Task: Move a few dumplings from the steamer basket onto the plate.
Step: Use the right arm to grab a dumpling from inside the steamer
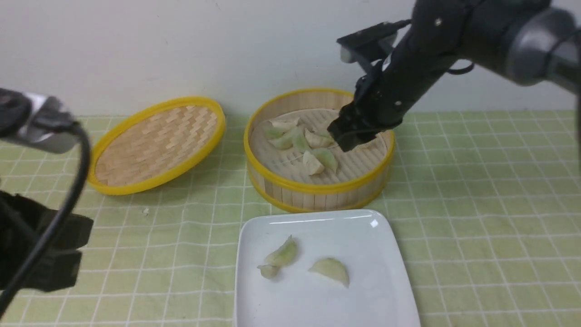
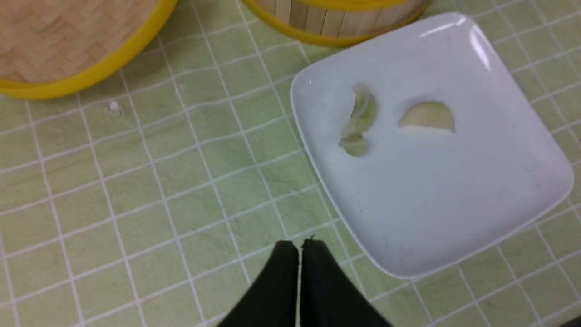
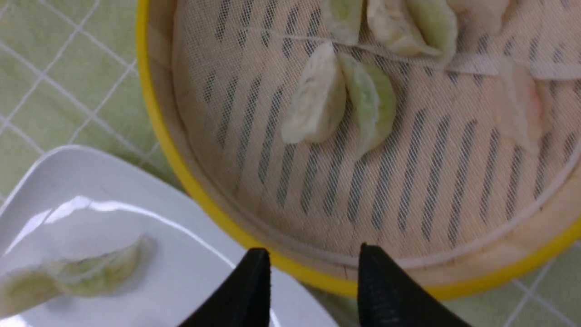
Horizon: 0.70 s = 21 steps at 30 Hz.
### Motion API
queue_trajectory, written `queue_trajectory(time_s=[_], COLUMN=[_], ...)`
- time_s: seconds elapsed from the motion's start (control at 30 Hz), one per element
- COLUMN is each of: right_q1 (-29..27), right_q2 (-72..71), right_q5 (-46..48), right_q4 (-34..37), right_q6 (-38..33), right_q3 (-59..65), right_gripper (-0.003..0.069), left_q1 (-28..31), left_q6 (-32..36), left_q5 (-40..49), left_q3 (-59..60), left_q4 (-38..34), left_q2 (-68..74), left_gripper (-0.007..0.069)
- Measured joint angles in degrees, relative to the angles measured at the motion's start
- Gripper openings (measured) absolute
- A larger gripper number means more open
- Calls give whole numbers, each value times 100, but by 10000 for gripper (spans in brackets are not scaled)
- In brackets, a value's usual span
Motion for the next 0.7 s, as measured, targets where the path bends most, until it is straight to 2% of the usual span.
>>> queue_trajectory(time_s=[0.03, 0.07, 0.23, 0.4, 0.57, 0.67, 0.7], right_q1=[28, 65, 71, 71, 71, 71, 71], right_q2=[162, 502, 1193, 1592, 1794, 1876, 1893], right_q5=[-6, -18, -129, -276, -551, -792, -897], right_q4=[-41, -133, -351, -727, -872, -898, -898], right_q6=[0, 0, 0, -5, -11, -17, -17], right_q3=[-133, -406, -920, -1146, -1158, -1158, -1162], right_gripper=[304, 360, 412, 419, 417, 377, 342], left_q1=[0, 0, 0, 0, 0, 0, 0], left_q6=[0, 0, 0, 0, 0, 0, 0], left_q5=[0, 14, 283, 745, 817, 817, 817], left_q3=[7, 18, 18, 22, 22, 22, 22], left_q4=[-5, -5, -5, -5, -71, -95, -97], left_q2=[-99, -350, -612, -655, -662, -662, -662], left_gripper=[-6, -6, -6, -6, -6, -6, -6])
